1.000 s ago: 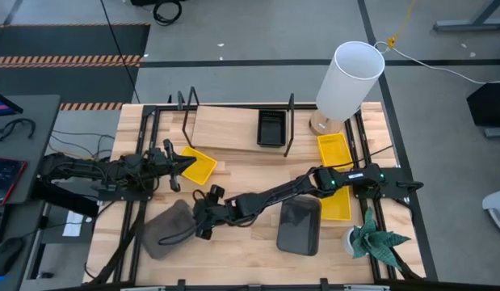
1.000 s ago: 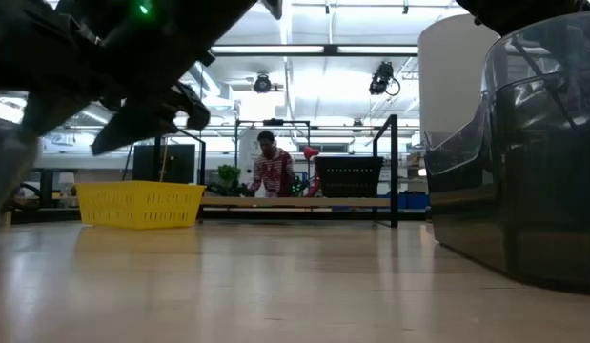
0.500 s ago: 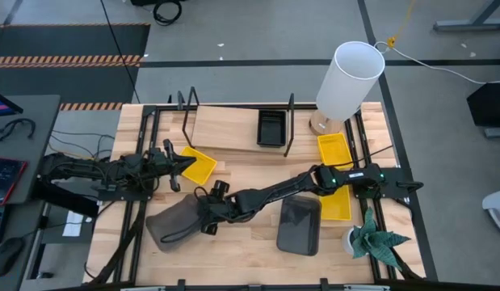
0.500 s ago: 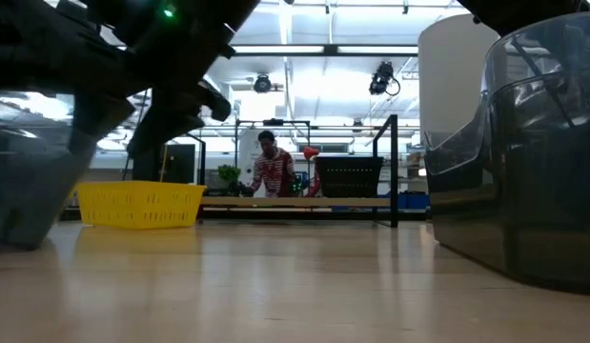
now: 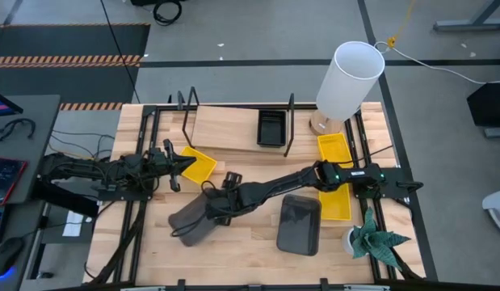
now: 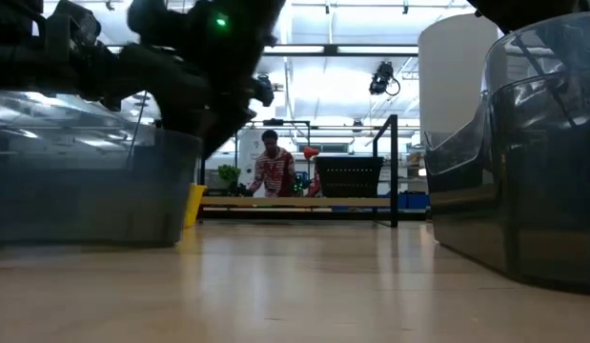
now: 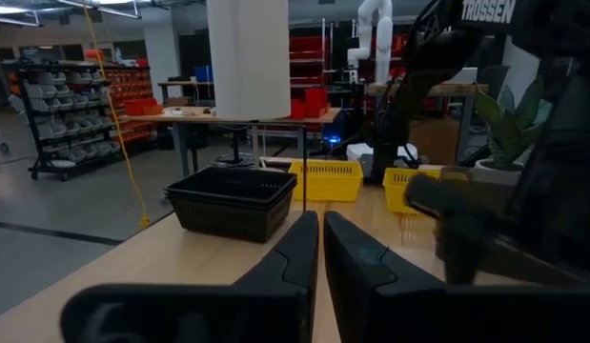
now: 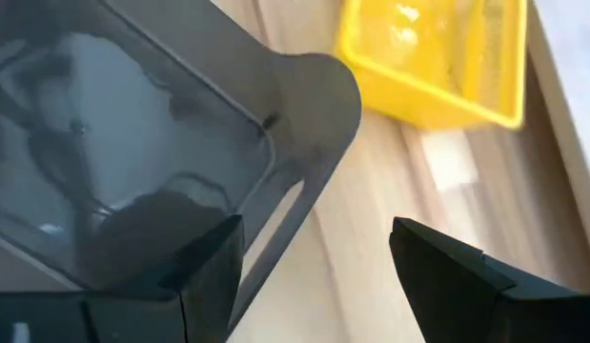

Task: Stack baskets on shelf by color
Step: Stack the light black bin on the top of the light black bin

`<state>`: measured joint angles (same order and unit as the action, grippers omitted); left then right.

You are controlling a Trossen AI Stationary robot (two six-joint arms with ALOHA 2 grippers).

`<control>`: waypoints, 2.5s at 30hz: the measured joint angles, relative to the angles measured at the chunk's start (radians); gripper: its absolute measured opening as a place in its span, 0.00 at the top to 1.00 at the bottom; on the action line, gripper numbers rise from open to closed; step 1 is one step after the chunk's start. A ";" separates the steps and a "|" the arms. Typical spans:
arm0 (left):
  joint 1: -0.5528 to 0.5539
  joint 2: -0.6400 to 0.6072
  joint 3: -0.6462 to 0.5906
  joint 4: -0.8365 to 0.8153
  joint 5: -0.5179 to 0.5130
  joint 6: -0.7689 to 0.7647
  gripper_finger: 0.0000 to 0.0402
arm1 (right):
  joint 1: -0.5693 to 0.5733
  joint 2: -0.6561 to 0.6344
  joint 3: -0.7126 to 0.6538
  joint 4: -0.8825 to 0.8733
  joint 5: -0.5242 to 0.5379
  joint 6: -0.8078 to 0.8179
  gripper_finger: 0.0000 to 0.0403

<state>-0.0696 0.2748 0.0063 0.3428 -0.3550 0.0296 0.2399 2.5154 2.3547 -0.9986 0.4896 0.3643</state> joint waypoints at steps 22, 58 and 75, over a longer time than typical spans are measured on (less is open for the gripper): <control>0.000 0.000 0.000 0.001 0.000 0.000 0.94 | -0.115 -0.053 -0.001 -0.337 0.156 -0.215 0.34; 0.000 0.000 0.000 0.002 0.000 0.000 0.92 | 0.054 0.019 -0.041 0.214 -0.098 0.188 0.39; 0.000 0.000 0.000 0.001 0.000 0.000 0.91 | 0.072 0.009 -0.033 -0.099 -0.333 0.296 0.97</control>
<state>-0.0696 0.2749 0.0063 0.3443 -0.3553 0.0296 0.3116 2.5246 2.3218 -1.0973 0.1567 0.6605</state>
